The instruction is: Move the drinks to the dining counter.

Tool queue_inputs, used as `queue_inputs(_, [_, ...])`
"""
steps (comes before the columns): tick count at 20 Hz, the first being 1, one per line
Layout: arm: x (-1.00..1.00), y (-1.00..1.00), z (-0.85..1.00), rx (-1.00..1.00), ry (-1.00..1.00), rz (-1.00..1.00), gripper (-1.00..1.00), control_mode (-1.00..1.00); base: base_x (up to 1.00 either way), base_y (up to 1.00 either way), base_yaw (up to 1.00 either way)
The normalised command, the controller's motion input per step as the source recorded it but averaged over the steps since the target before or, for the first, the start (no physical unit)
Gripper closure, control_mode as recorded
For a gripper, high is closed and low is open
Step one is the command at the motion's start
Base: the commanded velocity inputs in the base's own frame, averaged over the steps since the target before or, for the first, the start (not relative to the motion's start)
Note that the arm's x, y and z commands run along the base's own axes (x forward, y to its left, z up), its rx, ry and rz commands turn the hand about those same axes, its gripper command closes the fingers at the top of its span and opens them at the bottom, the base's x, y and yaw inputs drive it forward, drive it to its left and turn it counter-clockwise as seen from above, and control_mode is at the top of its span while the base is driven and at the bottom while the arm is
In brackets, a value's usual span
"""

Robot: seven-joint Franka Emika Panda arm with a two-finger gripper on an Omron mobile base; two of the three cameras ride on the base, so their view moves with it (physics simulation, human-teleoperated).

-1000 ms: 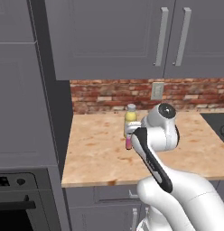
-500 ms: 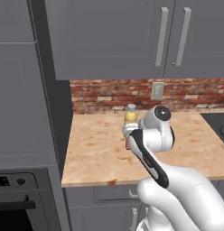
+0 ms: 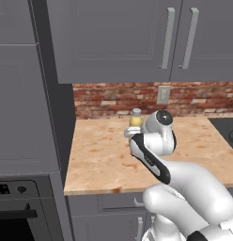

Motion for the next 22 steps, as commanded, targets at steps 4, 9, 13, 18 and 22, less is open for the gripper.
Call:
queue_inputs(4, [0.27, 0.00, -0.04, 0.00, 0.00, 0.01, -1.00, -1.00, 0.00, 0.00, 0.00])
queue_inputs(9, [0.21, 0.00, -0.09, 0.00, 0.00, 0.00, -1.00, -1.00, 0.00, 0.00, 0.00])
queue_inputs(13, [0.15, 0.00, -0.13, 0.00, 0.01, 0.01, -1.00, -1.00, 0.00, 0.00, 0.00])
queue_inputs(18, [0.08, 0.00, -0.15, 0.00, 0.01, 0.01, -1.00, -1.00, 0.00, 0.00, 0.00])
queue_inputs(22, [0.07, 0.00, -0.14, 0.00, 0.00, 0.01, -1.00, -1.00, 0.00, 0.00, 0.00])
